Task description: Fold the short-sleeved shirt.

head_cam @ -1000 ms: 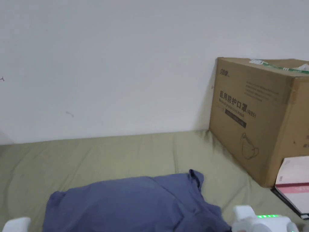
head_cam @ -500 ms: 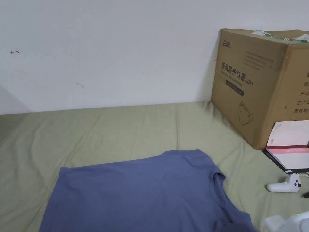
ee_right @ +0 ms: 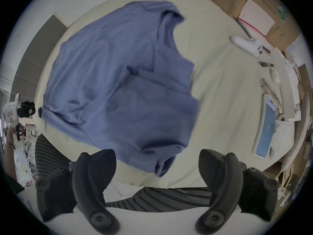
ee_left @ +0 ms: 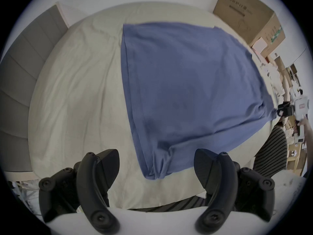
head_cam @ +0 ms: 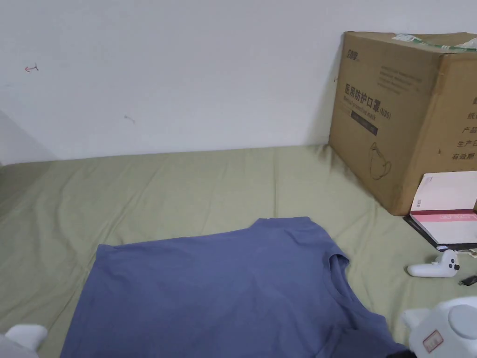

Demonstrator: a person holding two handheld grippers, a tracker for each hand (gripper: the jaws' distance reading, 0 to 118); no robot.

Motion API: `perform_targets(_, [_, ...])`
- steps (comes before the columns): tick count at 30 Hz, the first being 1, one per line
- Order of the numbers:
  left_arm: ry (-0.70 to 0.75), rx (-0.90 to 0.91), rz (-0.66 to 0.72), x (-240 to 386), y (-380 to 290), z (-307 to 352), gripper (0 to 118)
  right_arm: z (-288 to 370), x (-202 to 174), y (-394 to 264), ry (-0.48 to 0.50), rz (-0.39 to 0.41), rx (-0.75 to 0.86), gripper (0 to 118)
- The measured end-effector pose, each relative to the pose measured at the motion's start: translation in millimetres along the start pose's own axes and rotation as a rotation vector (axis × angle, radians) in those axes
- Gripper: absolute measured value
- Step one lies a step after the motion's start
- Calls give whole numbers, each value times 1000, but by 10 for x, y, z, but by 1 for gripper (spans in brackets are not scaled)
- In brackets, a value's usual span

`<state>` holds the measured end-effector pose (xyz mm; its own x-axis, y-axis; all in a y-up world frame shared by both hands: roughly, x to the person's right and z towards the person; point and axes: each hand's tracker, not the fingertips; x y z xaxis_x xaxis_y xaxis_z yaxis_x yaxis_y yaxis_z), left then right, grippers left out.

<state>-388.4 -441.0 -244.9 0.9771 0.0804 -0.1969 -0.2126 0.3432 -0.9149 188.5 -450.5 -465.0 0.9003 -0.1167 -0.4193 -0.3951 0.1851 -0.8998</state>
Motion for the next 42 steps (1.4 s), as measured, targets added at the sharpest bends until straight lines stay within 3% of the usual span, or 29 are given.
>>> perform_targets(5, [-37,358,71,160,270,652,96,617,-234,146,19,-16,340,102])
perform_targets(7, [-48,547,121,274,257,863,95,881,-396,128,77,-9,586,100])
perform_targets(9, [-65,740,140,399,220,990,90,1124,-658,-20,132,22,864,90])
perform_targets(11, [-114,924,112,527,108,1080,73,1208,-862,-197,164,39,1124,56])
perform_targets(12, [-98,1020,99,593,72,1093,60,1229,-976,-245,139,42,1212,38])
perform_targets(13, [-51,1091,101,666,27,1117,38,1247,-1083,-288,112,40,1283,19])
perform_targets(15, [19,1173,115,772,-38,1160,1,1251,-1248,-346,83,-3,1356,5])
perform_targets(18, [63,1244,156,846,-72,1136,0,1192,-1327,-309,92,-35,1400,0])
perform_targets(24, [74,1141,197,721,57,1264,0,1260,-1304,-251,98,27,1354,0])
perform_targets(27, [56,837,139,448,259,1238,0,1255,-1260,-249,116,39,1302,0])
perform_targets(30, [-24,352,179,184,307,894,0,1151,-1192,-233,143,45,1196,0])
perform_targets(33, [-26,192,157,-24,113,472,0,1013,-1116,-239,145,48,1117,0])
perform_targets(34, [8,148,151,-81,68,334,2,970,-1099,-245,141,45,1103,0])
perform_targets(35, [25,107,162,-127,29,215,21,934,-1084,-249,141,42,1083,0])
perform_targets(37, [53,88,201,-191,-123,-26,107,880,-1060,-289,142,35,1052,0])
perform_targets(38, [40,84,205,-211,-165,-125,112,858,-1056,-295,142,35,1041,0])
perform_targets(42, [36,79,199,-162,-257,-407,110,812,-1082,-330,133,43,995,0])
